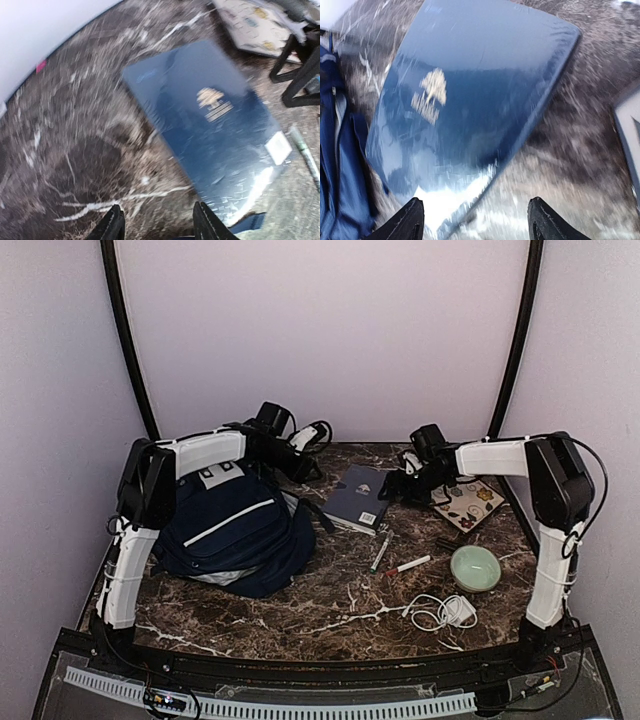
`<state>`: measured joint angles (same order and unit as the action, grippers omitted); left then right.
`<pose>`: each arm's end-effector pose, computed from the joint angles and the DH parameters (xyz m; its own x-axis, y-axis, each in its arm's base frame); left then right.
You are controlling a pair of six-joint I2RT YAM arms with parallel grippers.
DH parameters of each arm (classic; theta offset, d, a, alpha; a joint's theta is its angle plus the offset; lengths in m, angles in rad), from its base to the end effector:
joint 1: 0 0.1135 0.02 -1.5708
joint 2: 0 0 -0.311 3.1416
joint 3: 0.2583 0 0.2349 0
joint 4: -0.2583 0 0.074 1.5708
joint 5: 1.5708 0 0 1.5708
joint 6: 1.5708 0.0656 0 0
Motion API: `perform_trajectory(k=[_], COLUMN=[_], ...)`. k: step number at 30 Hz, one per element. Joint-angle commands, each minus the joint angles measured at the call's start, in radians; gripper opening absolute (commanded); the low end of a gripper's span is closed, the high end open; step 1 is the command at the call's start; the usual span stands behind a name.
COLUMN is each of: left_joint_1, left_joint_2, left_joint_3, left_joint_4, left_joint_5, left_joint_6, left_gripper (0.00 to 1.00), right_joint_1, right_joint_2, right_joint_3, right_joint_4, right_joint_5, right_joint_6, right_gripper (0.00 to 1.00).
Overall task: Pack the student bag
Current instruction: Move the book to the center of the board, then pick up the book from the center of the board.
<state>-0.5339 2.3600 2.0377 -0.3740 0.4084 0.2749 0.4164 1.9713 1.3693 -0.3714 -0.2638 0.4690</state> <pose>0.4844 -0.3166 0.2315 -0.3334 0.4865 -0.8076 0.8518 0.5225 -0.0369 0.3952 0.1935 0.2072 -0.9116 0.0740 -0.4043 -0.1262 0.8858 0.4465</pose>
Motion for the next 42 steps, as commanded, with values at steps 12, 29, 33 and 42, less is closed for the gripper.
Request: perform_trajectory(k=[12,29,33,42], left_joint_1=[-0.056,-0.071,-0.071,-0.071], left_joint_2=[0.203,0.134,0.133,0.133], left_joint_3=[0.104,0.006,-0.001,-0.007], left_joint_4=[-0.186,-0.118,-0.114,-0.106], left_joint_5=[-0.088,-0.109,-0.111,-0.108], left_joint_6=[-0.04,0.026,0.029,0.029], left_gripper=[0.5,0.51,0.51,0.52], right_joint_1=[0.055,0.114,0.099,0.122], right_joint_2=[0.177,0.161,0.18,0.242], right_joint_3=[0.03,0.091,0.031,0.109], right_joint_4=[0.495,0.778,0.746,0.692], right_joint_5=[-0.373,-0.409,-0.355,-0.337], right_joint_6=[0.398,0.627,0.608,0.596], right_gripper=[0.66,0.66,0.66,0.64])
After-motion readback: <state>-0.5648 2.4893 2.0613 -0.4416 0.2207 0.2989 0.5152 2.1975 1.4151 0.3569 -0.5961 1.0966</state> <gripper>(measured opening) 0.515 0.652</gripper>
